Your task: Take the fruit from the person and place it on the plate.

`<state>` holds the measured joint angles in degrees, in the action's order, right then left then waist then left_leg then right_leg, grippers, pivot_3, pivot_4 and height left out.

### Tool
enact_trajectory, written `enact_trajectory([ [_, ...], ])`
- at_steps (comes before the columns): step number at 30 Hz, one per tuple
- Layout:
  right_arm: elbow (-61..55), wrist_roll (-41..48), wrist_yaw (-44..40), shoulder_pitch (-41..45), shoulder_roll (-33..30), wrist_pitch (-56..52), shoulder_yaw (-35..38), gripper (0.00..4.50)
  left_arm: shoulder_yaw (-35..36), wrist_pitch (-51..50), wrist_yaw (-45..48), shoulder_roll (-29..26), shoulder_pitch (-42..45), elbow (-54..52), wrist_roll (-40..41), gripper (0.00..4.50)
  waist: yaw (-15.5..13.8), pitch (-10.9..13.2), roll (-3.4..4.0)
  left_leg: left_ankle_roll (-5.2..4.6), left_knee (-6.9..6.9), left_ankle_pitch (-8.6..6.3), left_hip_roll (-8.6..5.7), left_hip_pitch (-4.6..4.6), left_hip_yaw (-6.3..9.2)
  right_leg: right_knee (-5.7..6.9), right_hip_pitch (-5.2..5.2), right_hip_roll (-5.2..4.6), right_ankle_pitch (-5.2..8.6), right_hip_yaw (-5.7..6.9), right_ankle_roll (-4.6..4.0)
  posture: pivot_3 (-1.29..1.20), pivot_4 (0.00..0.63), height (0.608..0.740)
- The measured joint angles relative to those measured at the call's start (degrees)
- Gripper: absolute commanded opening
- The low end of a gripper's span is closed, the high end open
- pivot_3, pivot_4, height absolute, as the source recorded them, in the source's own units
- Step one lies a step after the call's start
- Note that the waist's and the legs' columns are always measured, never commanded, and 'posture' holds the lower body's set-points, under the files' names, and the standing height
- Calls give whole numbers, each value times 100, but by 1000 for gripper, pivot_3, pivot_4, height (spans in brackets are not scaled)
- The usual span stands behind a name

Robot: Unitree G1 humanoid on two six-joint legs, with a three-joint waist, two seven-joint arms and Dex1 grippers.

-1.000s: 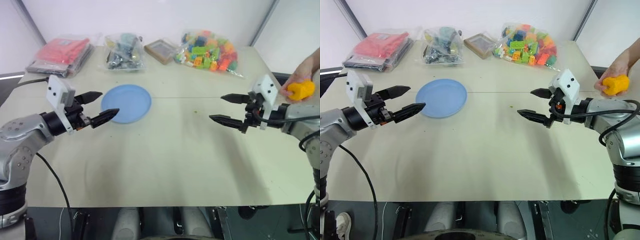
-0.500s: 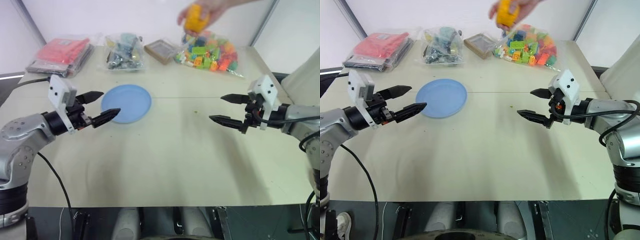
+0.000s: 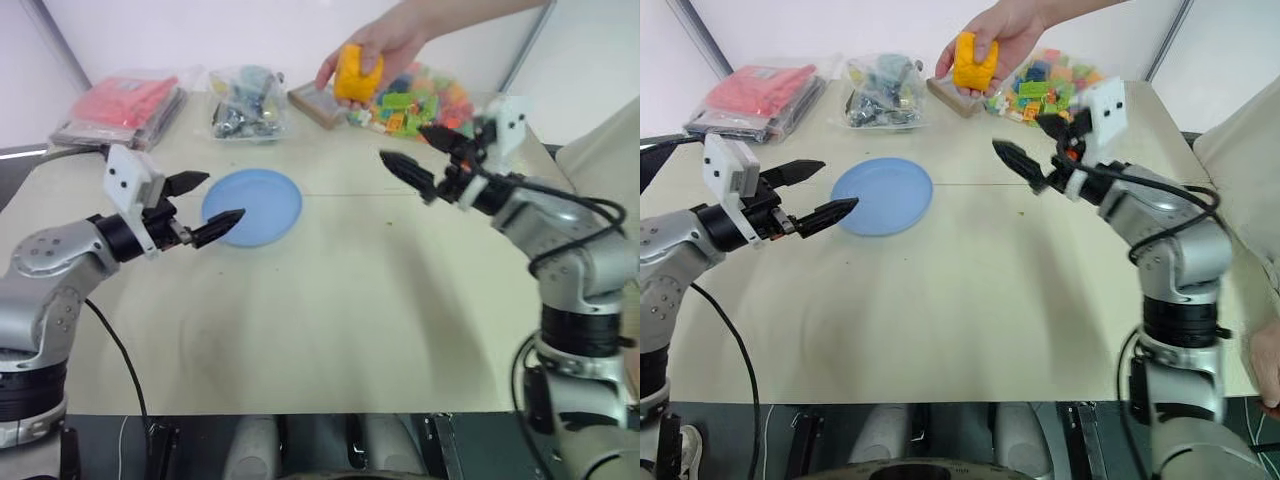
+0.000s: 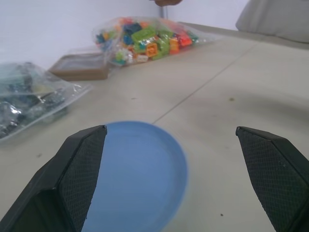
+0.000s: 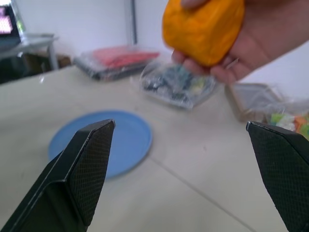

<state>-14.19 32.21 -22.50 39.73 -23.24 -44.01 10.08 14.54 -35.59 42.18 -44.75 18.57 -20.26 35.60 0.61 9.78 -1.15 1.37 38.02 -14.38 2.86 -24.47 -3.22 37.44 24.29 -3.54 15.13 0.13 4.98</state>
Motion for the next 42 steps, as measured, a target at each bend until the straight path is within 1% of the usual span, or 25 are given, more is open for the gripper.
enact_trajectory([
  [2, 0, -71, 673, 154, 582, 1, 6, 4453, -30, 5, 25, -7, -14, 0, -22, 4500, 2, 0, 0, 0, 0, 0, 0, 0, 0, 1, 1, 0, 0, 1, 0, 0, 150, 731],
  [5, -10, -223, 1357, 223, 1102, 7, -37, 4453, -36, 5, 55, -9, -16, -1, -38, 4500, -2, 0, 0, 1, 0, 0, 0, -1, -1, 1, 1, -2, 0, 1, 0, 0, 150, 731],
  [8, -26, -356, 1757, 279, 1374, 57, -90, 4453, -40, 4, 69, -9, -13, -2, -62, 4500, 11, 0, 0, 1, -1, 0, 0, 0, -1, 2, 1, -1, 0, 1, 0, 0, 150, 731],
  [12, -28, -617, 2069, 355, 1609, 235, -257, 4453, -94, 3, 106, -9, 18, -2, -91, 4500, 28, 0, 1, 1, -2, 0, 1, 0, 0, 2, 3, 0, 0, 1, 0, 0, 150, 731],
  [18, 87, -919, 2153, 615, 1840, 592, -521, 4453, -188, 3, 123, -8, 17, -2, -133, 4500, 34, 0, 1, 0, -2, 0, 1, 0, 1, 2, 3, 0, 0, 1, 0, 0, 150, 731],
  [24, 337, -999, 2102, 698, 1987, 749, -586, 4453, -190, 3, 114, -9, 9, -15, -134, 4500, 28, 0, 0, 0, -2, 0, 1, 0, 0, 2, 3, 0, 0, 1, 0, 0, 150, 731],
  [39, 1811, -1352, 1827, 1285, 2004, 1710, -564, 4453, -167, -25, -9, -81, -96, -243, -129, 4500, 40, 1, 1, 0, -5, 0, 1, 0, 0, 1, 4, -1, 0, 1, -1, 0, 150, 731],
  [42, 1989, -1390, 1792, 1287, 1999, 1846, -534, 3676, -151, -34, -34, -82, -112, -247, -128, 4500, 40, 1, 2, 0, -6, 0, 2, 0, 0, 1, 4, -1, 0, 1, -1, 0, 150, 731],
])
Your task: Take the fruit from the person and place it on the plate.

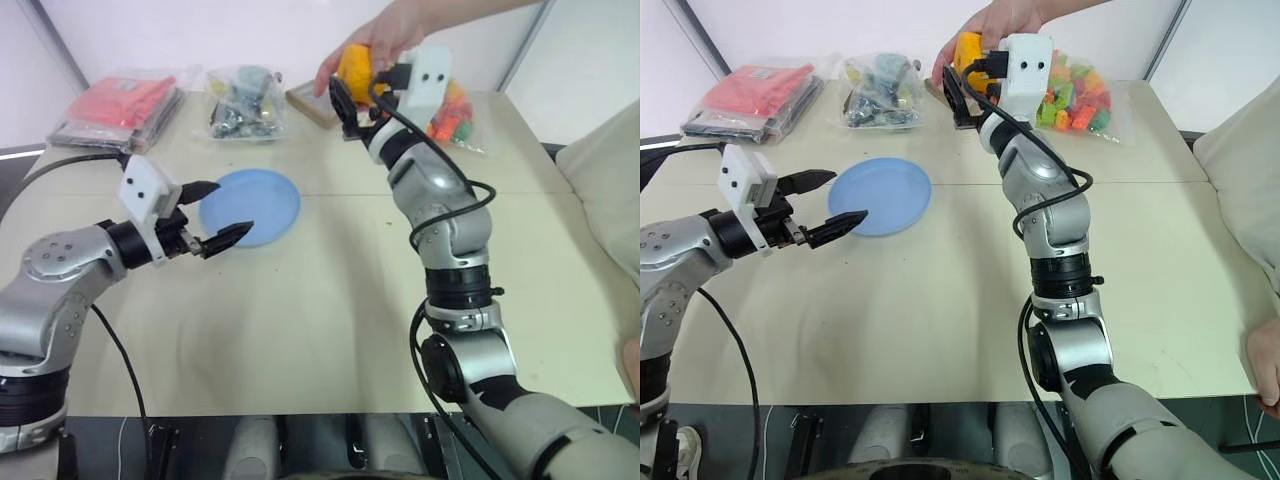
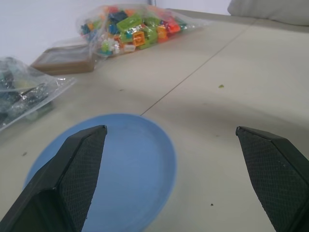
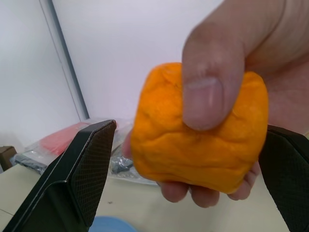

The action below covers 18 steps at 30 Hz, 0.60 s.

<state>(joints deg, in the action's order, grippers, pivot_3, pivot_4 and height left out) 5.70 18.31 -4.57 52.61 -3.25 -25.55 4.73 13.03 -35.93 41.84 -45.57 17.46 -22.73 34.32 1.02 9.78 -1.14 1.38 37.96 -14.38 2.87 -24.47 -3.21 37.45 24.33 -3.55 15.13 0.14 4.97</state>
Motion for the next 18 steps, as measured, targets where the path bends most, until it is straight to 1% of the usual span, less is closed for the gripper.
enact_trajectory([
  [1, 31, -5, -3, 1, 1, 22, 3, 3208, 4, -2, -13, 0, -3, -1, 0, 4500, 1, 0, 0, 0, 0, 0, 0, 0, 0, 0, 0, 0, 0, 0, 0, 0, 150, 731],
  [2, 65, -10, -7, 2, 5, 64, 3, 2640, 9, -4, -28, 0, -10, -2, 1, 4500, 2, 0, 0, 0, 0, 0, 0, 0, 0, 0, 0, 0, 0, 0, 0, 0, 150, 731],
  [3, 84, -14, -7, 4, 6, 84, 3, 2221, 9, -5, -35, 0, -14, -4, 2, 4500, 4, 0, 0, 0, 0, 0, 0, 0, 0, 0, 0, 0, 0, 0, 0, 0, 150, 731],
  [4, 88, -17, -7, 4, 7, 97, 4, 2047, 12, -6, -44, 0, -26, -9, 3, 4500, 4, 0, 0, 0, -1, 0, 0, 0, 0, 0, 0, 0, 0, 0, 0, 0, 150, 731],
  [8, 87, -17, -33, 4, 13, 112, -6, 2046, 96, -45, -73, -34, -173, -100, 24, 4500, 8, 0, 0, 0, -2, 0, 1, 0, 1, 0, 1, 0, 0, 0, 0, 0, 150, 731],
  [13, 88, -7, -135, 4, -15, 89, -1, 2046, 624, -235, -85, -165, -404, -197, 225, 4500, 13, 1, 2, 0, -5, 0, 3, 0, 3, 0, 4, 0, 0, 0, -1, 0, 150, 731],
  [18, 45, 121, -722, -8, -141, -457, -269, 2046, 775, -370, -178, -166, -574, -339, 287, 4500, 8, 1, 2, 0, -5, 0, 2, 0, 3, -1, 4, -2, 0, 0, -1, 0, 150, 731],
])
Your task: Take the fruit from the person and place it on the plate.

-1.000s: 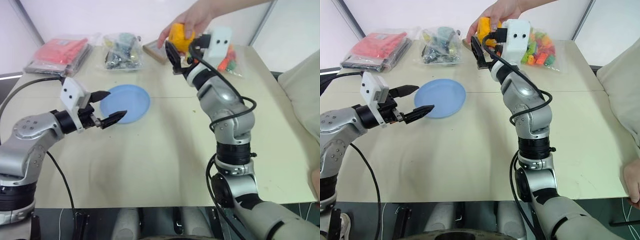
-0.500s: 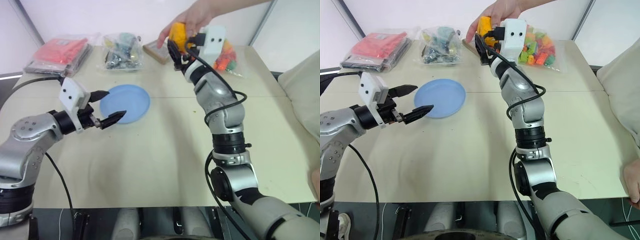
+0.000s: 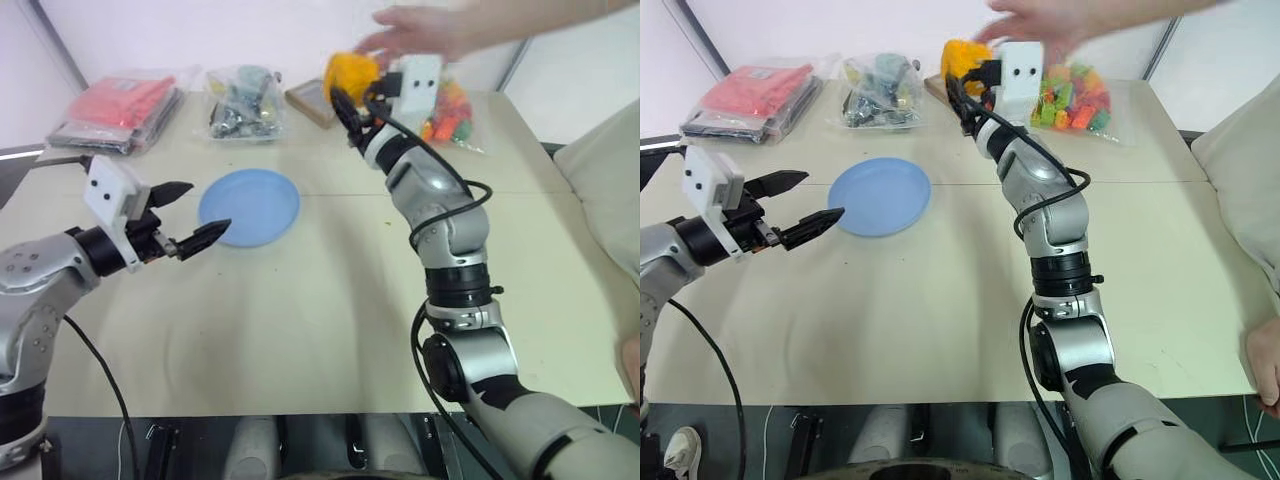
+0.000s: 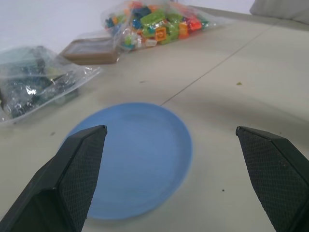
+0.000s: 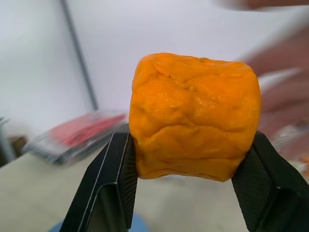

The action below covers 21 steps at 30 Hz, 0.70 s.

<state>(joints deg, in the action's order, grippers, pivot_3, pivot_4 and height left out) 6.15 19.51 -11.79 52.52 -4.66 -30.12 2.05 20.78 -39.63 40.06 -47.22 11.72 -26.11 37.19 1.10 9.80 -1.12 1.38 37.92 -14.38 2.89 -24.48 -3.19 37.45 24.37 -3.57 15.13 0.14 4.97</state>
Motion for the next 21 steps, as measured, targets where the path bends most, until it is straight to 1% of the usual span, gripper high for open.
enact_trajectory([
  [5, -82, 149, -485, -300, -31, -947, -481, 2046, 467, -135, -355, 29, -541, -264, -5, 4500, 22, 0, 0, 0, -5, 0, 3, 4, 6, -2, 0, 0, 1, -2, -1, 0, 150, 731],
  [7, -53, 123, -575, -478, 85, -1084, -729, 2046, 586, -180, -479, 121, -826, -358, -7, 4500, 18, 0, 1, 0, -8, 0, 3, 2, 6, -1, 6, 1, 1, -2, -1, 0, 150, 731],
  [10, 69, 39, -696, -510, 408, -1047, -1053, 2046, 736, -274, -634, 169, -1128, -488, -7, 4500, 21, 0, 0, 0, -8, 0, 3, 0, 7, -1, 7, 1, 0, -2, -2, 0, 150, 731],
  [14, 527, -164, -790, -464, 785, -707, -1322, 2046, 1015, -278, -683, 123, -1444, -648, -38, 4500, 1, -1, -1, 1, -8, -1, 1, 1, 7, -2, 5, -3, 0, 0, -2, 0, 150, 731],
  [16, 773, -265, -835, -461, 886, -552, -1418, 2046, 1042, -278, -697, 124, -1485, -670, -35, 4500, -24, -2, -4, 1, -7, -1, 0, -1, 6, -4, 3, -5, 0, 3, -2, 0, 150, 731],
  [18, 1365, -443, -903, -394, 1082, -115, -1483, 2046, 1051, -289, -781, 125, -1515, -734, -28, 4500, -6, -3, -6, 1, -7, -1, -1, 0, 6, -6, 2, -6, 0, 3, -3, 0, 150, 731],
  [21, 2576, -743, -933, -182, 1330, 646, -1513, 2046, 1070, -372, -837, 125, -1545, -909, 6, 4500, 15, -3, -6, 2, -8, -1, 0, 1, 6, -5, 4, -3, -1, 3, -4, 0, 150, 731],
])
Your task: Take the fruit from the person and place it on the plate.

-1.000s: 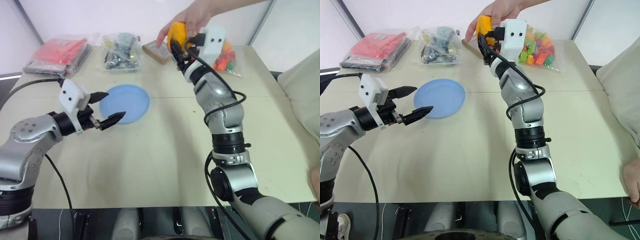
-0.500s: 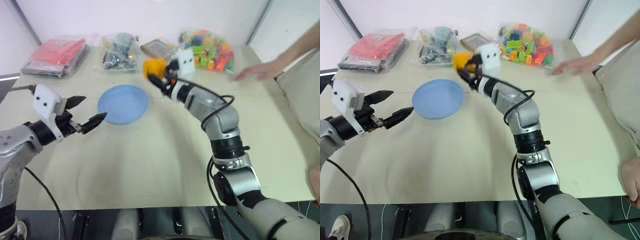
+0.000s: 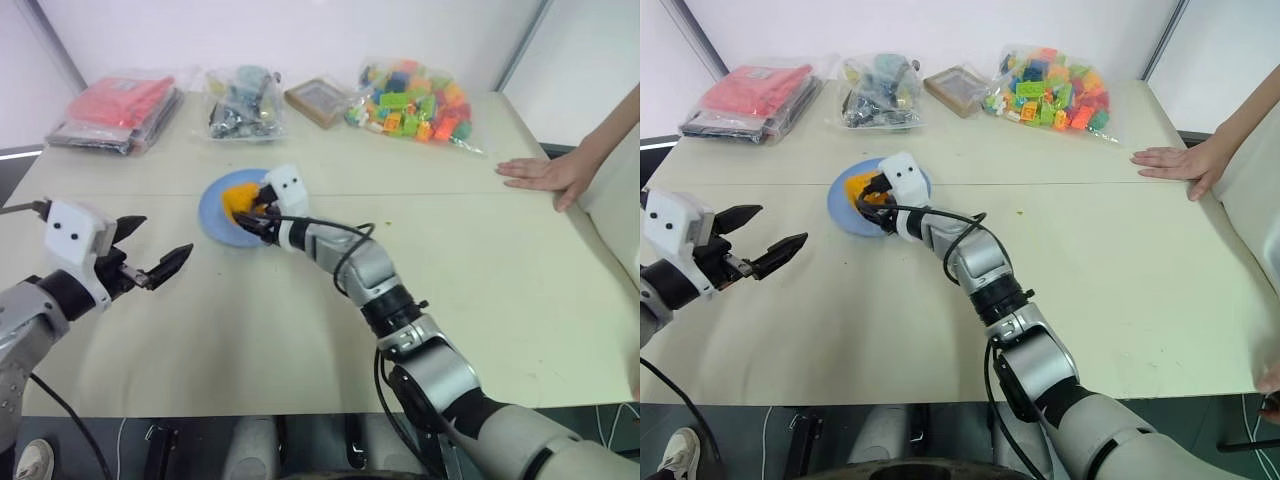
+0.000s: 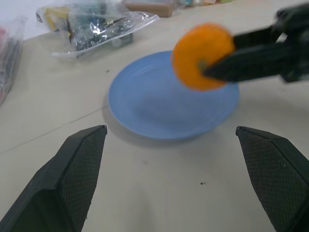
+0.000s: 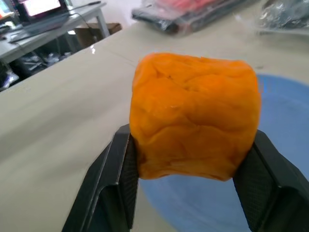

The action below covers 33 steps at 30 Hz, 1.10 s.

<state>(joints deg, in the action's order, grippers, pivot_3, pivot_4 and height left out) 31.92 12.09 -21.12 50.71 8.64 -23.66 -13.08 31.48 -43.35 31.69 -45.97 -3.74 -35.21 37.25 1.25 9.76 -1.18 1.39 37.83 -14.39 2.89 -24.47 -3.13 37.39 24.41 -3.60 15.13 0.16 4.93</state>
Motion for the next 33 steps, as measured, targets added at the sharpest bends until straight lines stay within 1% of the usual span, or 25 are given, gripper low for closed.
enact_trajectory([
  [3, 955, -229, 54, 282, 40, 671, 87, 2046, 89, -29, -53, -1, -21, -95, 62, 4500, 2, 0, 0, 1, -1, 0, 0, -1, 1, -2, 1, -2, 0, 0, 0, 0, 150, 731],
  [7, 1662, -409, 98, 625, 37, 1307, 296, 2046, 140, -110, -95, -2, -90, -159, 93, 4500, 20, 1, 1, 1, -7, 0, 0, 0, 3, -5, 1, -2, 0, 0, 0, 0, 150, 731],
  [9, 1769, -446, 58, 718, 39, 1470, 368, 2046, 139, -119, -108, -2, -99, -191, 96, 4500, 36, 0, 1, 2, -10, 0, 1, 0, 5, -6, 2, -2, 0, 0, -1, 0, 150, 731],
  [11, 1813, -482, 19, 728, 45, 1576, 404, 3093, 134, -118, -136, -2, -95, -213, 96, 4500, 65, 0, 1, 2, -14, 1, 1, 0, 6, -8, 2, -3, 0, 0, -1, 0, 150, 731],
  [12, 1831, -503, -10, 725, 46, 1597, 406, 3425, 128, -118, -142, -2, -89, -212, 95, 4500, 79, 0, 1, 3, -15, 1, 1, 0, 7, -8, 1, -4, 0, 0, -1, 0, 150, 731],
  [14, 1833, -527, -59, 701, 40, 1628, 415, 4438, 92, -118, -147, -2, -33, -211, 94, 4500, 111, 0, 1, 4, -17, 2, 1, 0, 9, -9, 1, -4, 0, 0, 0, 0, 150, 731],
  [20, 1648, -565, -229, 508, -102, 1467, 466, 4438, -31, -115, -115, -2, 86, -197, 97, 4500, 132, 0, 1, 15, -38, 8, 0, 5, 10, -13, 4, -6, 0, -1, -1, 0, 150, 731],
  [21, 1381, -541, -315, 390, -206, 1310, 487, 4438, -83, -115, -76, -5, 133, -188, 100, 4500, 125, 0, 1, 16, -39, 9, 0, 4, 11, -14, 4, -7, 0, 0, -1, 0, 150, 731],
  [23, 421, -328, -671, 48, -570, 752, 501, 4438, -162, -115, 19, -29, 243, -157, 136, 4500, 77, 2, 3, 17, -39, 9, -1, -1, 13, -16, 4, -15, 0, 1, -1, 0, 150, 731],
  [27, -1755, 230, -1325, -534, -1799, -476, 835, 4438, -228, -115, 142, -87, 353, -13, 184, 4500, 7, 0, 1, 16, -39, 9, -8, 4, 7, -20, 2, -20, -1, 0, 0, 0, 150, 731],
  [29, -2893, 710, -1848, -990, -2650, -1107, 1021, 4438, -317, -90, 245, -108, 399, 83, 188, 4500, -62, 2, 4, 15, -46, 9, -10, 1, 9, -29, 2, -17, 0, 3, 0, 0, 150, 731],
  [30, -3560, 1012, -2210, -1287, -3326, -1493, 1202, 4438, -341, -68, 314, -119, 392, 206, 166, 4500, -82, 4, 6, 15, -49, 9, -12, 2, 7, -32, 2, -17, 1, 3, 0, 0, 150, 731],
  [33, -4281, 1375, -2689, -1658, -4332, -1965, 1623, 4438, -393, -2, 412, -120, 440, 419, 135, 4500, -9, 3, 5, 14, -51, 8, -4, 14, -4, -31, 2, 2, 1, -4, -3, 0, 150, 731],
])
